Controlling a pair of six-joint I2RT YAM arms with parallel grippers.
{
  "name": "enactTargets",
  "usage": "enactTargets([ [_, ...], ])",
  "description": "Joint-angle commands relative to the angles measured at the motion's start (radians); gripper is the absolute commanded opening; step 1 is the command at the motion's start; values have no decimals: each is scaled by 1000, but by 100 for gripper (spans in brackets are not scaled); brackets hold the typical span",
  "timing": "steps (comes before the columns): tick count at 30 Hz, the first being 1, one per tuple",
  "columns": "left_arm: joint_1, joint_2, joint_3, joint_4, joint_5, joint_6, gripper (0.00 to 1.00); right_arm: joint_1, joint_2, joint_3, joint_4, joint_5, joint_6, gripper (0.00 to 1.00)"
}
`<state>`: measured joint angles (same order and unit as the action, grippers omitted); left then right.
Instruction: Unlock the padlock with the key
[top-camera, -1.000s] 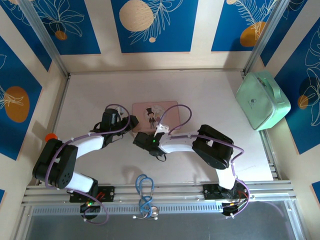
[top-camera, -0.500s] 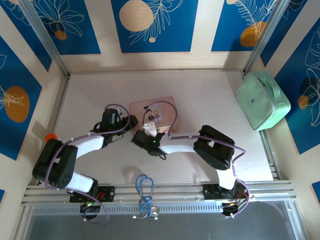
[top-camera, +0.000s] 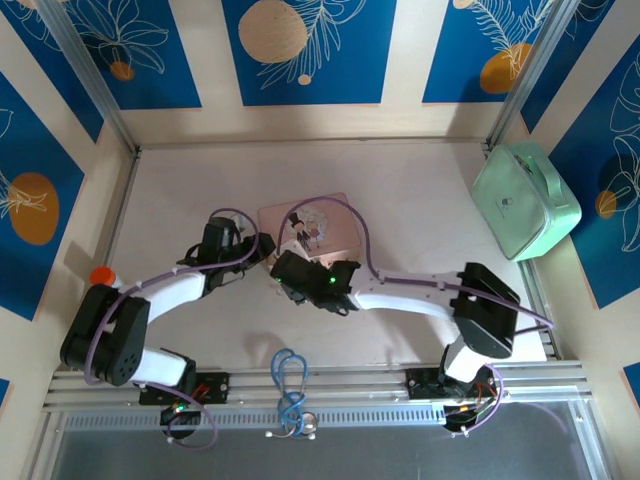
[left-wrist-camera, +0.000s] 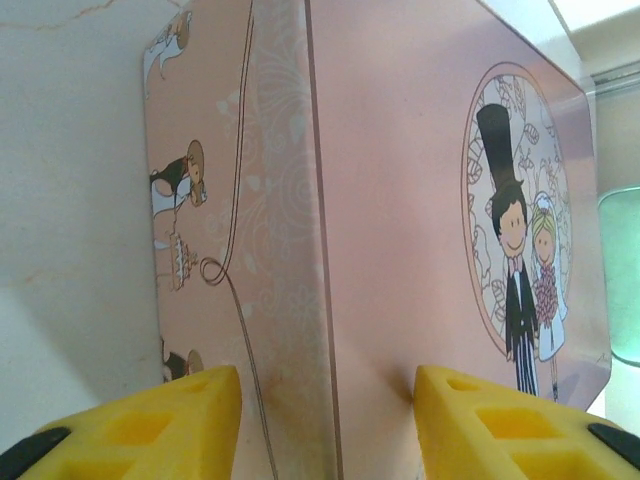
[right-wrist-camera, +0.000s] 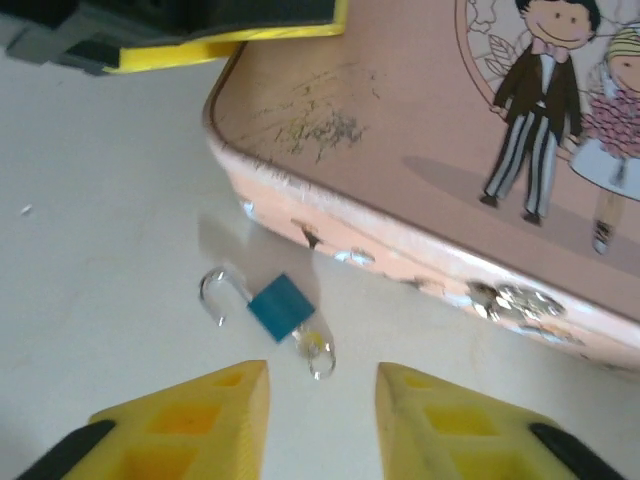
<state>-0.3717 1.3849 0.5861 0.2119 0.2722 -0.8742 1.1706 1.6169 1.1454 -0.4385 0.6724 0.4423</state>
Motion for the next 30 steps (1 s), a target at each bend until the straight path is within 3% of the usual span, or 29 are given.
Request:
enactTargets([
  [1, -10, -71, 44, -127, -18, 43, 51, 36, -95, 6, -158, 0, 172, 41],
  [6, -6, -183, 99, -296, -58, 85, 51, 32, -195, -71, -104, -99, 238, 64],
  [12, 1, -360, 73, -462, -77, 104, 53, 17, -293, -146, -29, -140, 290, 64],
  [19, 1, -563, -62, -594, -46, 77, 56, -29, -283, -169, -12, -203, 299, 64],
  [25, 1, -753, -117, -747, -93, 107, 66, -158, -391, -251, 9, -210, 363, 64],
  [28, 1, -806, -66, -824, -172, 178, 75, -221, -469, -265, -43, -128, 373, 65],
  [30, 1, -810, -3, -879, -284, 237, 82, -272, -541, -270, -90, -57, 382, 67],
])
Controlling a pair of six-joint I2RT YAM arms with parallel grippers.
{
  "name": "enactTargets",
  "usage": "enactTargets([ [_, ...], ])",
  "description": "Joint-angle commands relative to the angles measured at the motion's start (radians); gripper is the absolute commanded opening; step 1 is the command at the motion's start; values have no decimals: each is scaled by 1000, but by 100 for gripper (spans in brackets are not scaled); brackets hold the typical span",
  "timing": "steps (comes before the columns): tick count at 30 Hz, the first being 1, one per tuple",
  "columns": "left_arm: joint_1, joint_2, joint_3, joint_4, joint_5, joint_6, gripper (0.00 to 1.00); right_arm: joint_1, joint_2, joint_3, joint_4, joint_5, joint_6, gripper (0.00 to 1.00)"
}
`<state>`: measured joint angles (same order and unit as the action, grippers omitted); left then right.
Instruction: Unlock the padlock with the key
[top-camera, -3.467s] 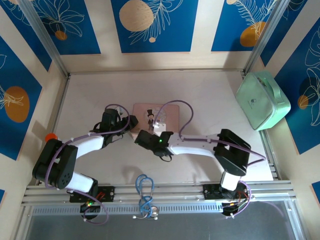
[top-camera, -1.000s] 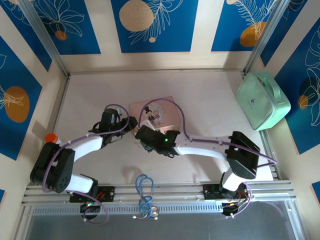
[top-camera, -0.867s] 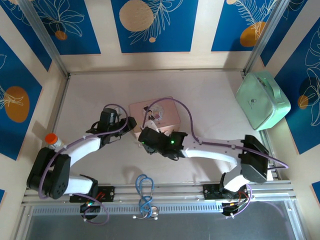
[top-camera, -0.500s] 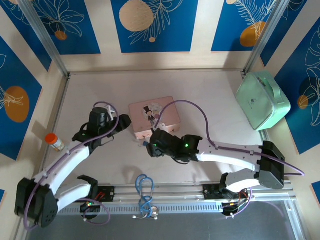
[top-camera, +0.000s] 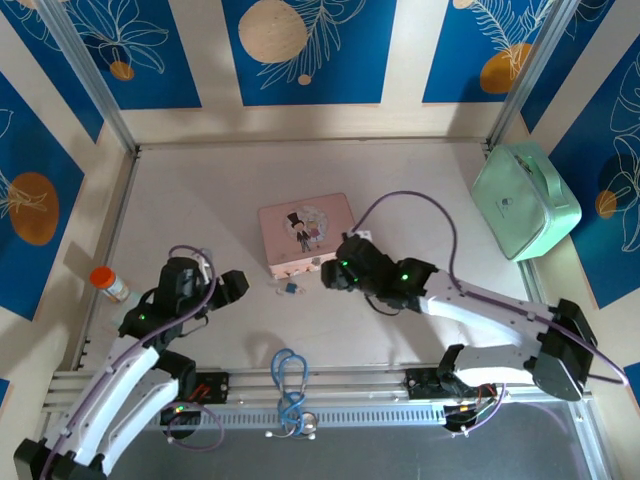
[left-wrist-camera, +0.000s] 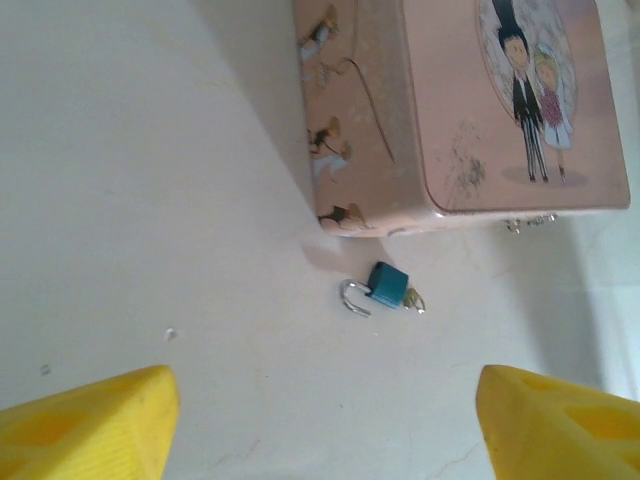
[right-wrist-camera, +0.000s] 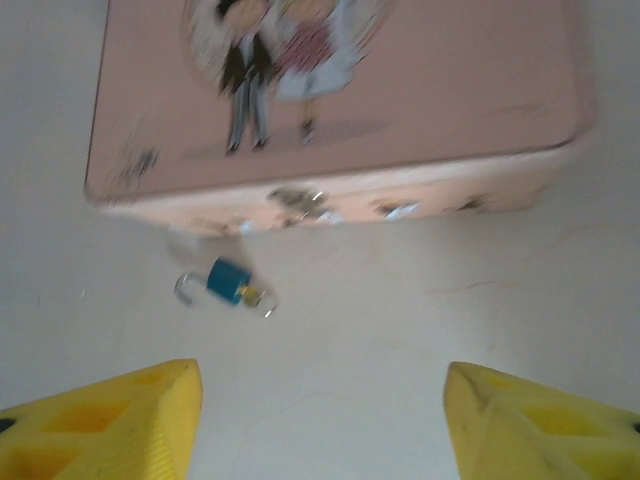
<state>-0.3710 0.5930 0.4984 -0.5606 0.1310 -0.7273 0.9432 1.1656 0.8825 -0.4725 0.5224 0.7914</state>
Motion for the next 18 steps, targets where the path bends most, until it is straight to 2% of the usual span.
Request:
enactTargets([
  [1, 0, -13, 109, -119, -192, 116, 84, -63, -119, -7, -80, 136, 37, 67],
  [3, 0, 6, 158, -127, -325, 153, 87, -109, -182, -15, -121, 233, 19, 71],
  [5, 0, 40, 195, -108, -442, 184, 93, -162, -228, -37, -107, 279, -67, 74],
  [7, 0, 93, 206, -39, -537, 261, 96, -232, -249, -73, -115, 305, -49, 77],
  [8, 0, 131, 210, -9, -609, 295, 100, -268, -259, -112, -91, 324, -22, 76],
  [10, 0, 205, 201, 53, -750, 339, 100, -339, -285, -188, 32, 287, -127, 75],
  [12, 2, 259, 154, 209, -849, 443, 99, -407, -292, -252, 139, 260, -226, 75],
  [14, 10, 301, 76, 423, -907, 554, 99, -464, -264, -283, 189, 286, -245, 75],
  [17, 38, 381, -94, 869, -941, 724, 100, -535, -165, -324, 298, 354, -280, 78],
  [18, 54, 418, -117, 932, -945, 726, 100, -562, -125, -319, 319, 369, -283, 81],
])
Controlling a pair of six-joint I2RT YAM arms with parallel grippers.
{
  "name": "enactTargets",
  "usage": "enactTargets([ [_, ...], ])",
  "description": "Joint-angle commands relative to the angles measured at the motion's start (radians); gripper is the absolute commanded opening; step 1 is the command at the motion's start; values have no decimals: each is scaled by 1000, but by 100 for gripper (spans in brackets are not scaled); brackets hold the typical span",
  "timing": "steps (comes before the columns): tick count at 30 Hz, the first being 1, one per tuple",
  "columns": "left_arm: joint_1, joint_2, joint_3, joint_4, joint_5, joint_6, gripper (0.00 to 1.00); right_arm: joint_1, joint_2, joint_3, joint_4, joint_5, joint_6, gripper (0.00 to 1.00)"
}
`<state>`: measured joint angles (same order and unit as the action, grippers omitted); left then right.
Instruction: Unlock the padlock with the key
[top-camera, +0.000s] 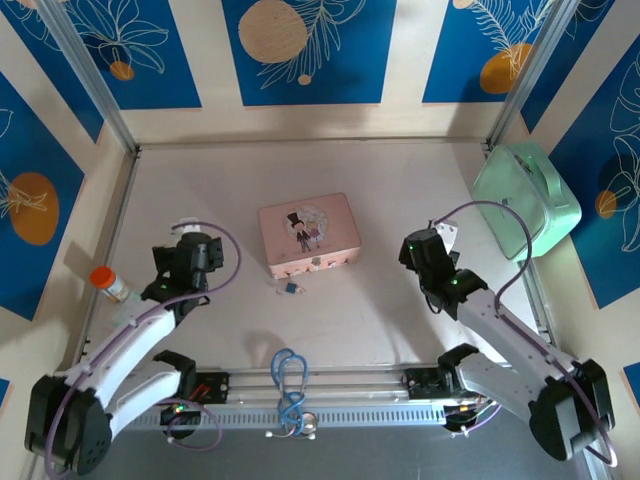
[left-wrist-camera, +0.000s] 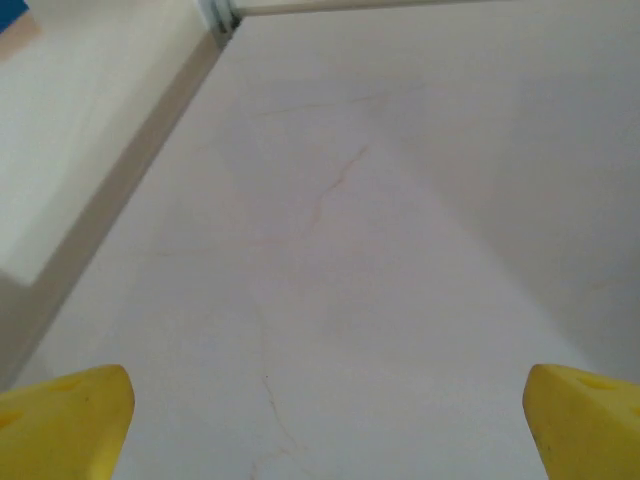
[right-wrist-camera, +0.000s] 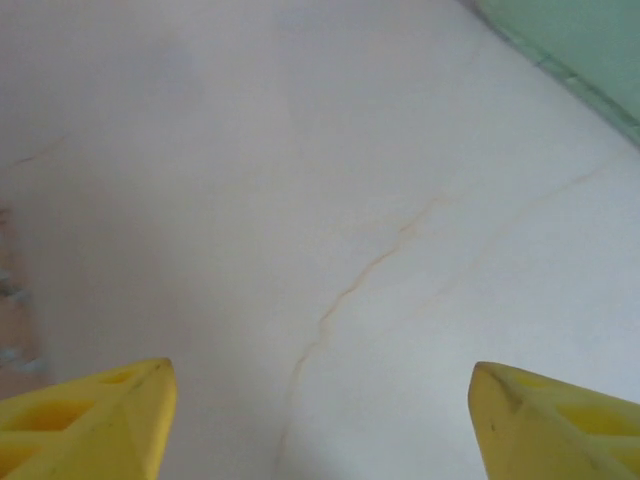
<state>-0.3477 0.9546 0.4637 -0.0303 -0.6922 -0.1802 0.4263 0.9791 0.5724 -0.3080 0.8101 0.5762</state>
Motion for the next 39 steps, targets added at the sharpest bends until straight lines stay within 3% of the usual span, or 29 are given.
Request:
enactTargets([
  [1, 53, 94, -88, 426, -112, 174, 100, -69, 90, 22, 114, 76, -57, 81],
  [8, 131, 315, -104, 596, -76, 182, 99, -152, 224, -18, 440, 97, -280, 83],
  [11, 184, 354, -96, 658, 22, 173, 100, -227, 272, -63, 525, 39, -277, 84],
  [13, 219, 381, -91, 698, 96, 172, 100, -271, 307, -103, 627, -27, -290, 88],
  [14, 236, 394, -89, 721, 148, 180, 100, -293, 316, -84, 593, -96, -290, 100],
  [16, 270, 415, -78, 735, 264, 195, 99, -316, 344, -78, 654, -220, -309, 99],
  [18, 309, 446, -20, 644, 392, 184, 100, -322, 397, -74, 770, -327, -380, 99],
  [22, 316, 496, 47, 575, 585, 222, 99, -355, 535, -55, 954, -506, -475, 99],
  [24, 316, 499, 47, 584, 633, 225, 100, -432, 519, -50, 910, -664, -439, 99],
  [26, 318, 505, 38, 627, 647, 197, 100, -452, 516, -105, 1003, -742, -445, 99],
  [28, 315, 556, -50, 837, 636, 181, 100, -410, 559, -173, 1182, -697, -481, 99],
  [29, 302, 618, -108, 1025, 612, 187, 100, -402, 546, -172, 1153, -676, -485, 99],
  [30, 293, 624, -138, 1095, 605, 197, 100, -414, 541, -152, 1104, -684, -473, 99],
  [32, 292, 601, -110, 991, 569, 180, 100, -434, 542, -154, 1108, -722, -463, 99],
  [39, 286, 612, -115, 1026, 543, 186, 100, -422, 542, -157, 1114, -697, -470, 99],
])
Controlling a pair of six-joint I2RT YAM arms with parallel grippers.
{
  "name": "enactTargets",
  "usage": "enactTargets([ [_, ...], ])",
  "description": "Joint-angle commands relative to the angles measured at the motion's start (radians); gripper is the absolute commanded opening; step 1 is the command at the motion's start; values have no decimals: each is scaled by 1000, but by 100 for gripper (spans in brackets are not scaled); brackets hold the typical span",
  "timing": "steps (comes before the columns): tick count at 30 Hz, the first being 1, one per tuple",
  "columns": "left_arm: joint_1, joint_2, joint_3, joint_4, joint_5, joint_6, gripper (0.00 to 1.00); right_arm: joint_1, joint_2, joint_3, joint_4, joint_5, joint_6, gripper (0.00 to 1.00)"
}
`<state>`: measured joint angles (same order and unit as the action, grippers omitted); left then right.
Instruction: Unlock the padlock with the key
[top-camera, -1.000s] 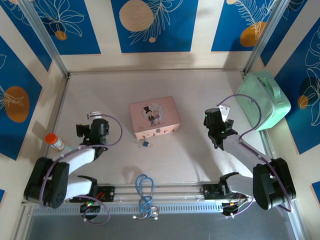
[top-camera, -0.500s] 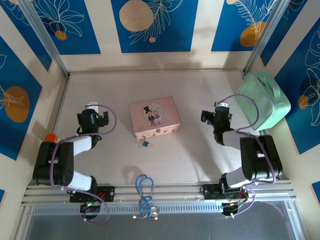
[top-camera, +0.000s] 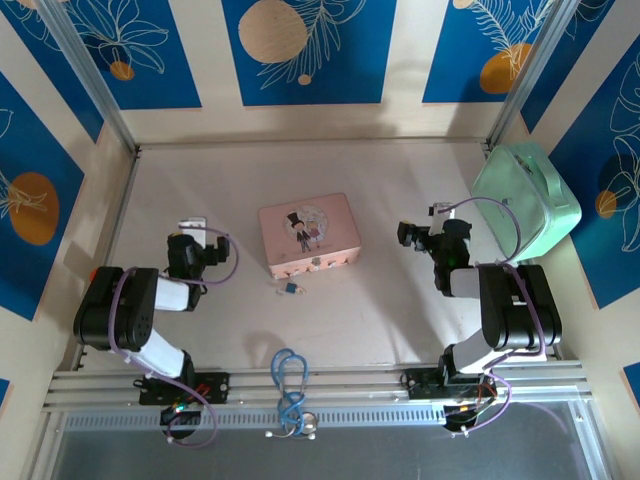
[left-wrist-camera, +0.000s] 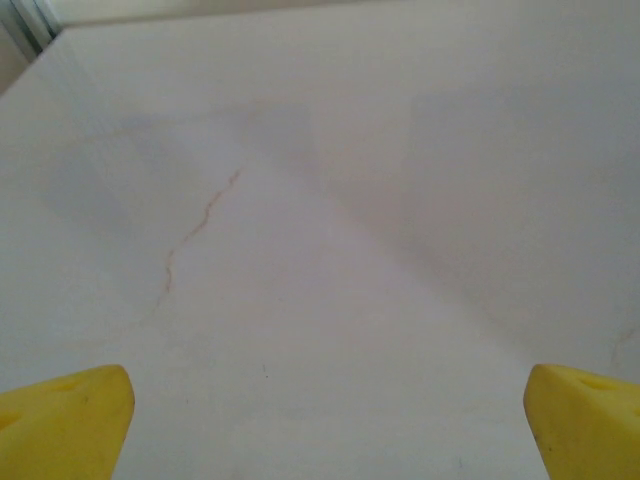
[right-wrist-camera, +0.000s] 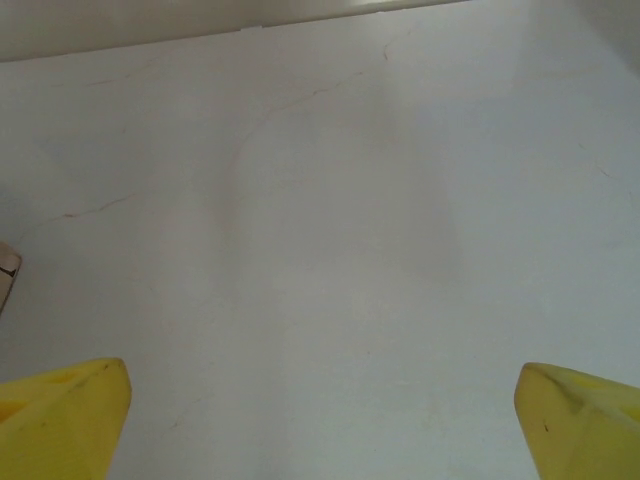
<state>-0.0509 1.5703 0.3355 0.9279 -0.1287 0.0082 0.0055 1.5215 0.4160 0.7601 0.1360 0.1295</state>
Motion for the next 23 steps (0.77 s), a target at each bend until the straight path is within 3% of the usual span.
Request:
enactTargets([
  [1, -13, -7, 14, 60, -25, -1, 100, 1, 0, -1, 49, -22, -23, 99],
  [23, -14, -4, 33, 26, 24, 19, 100, 0, -3, -1, 46, -27, -25, 99],
])
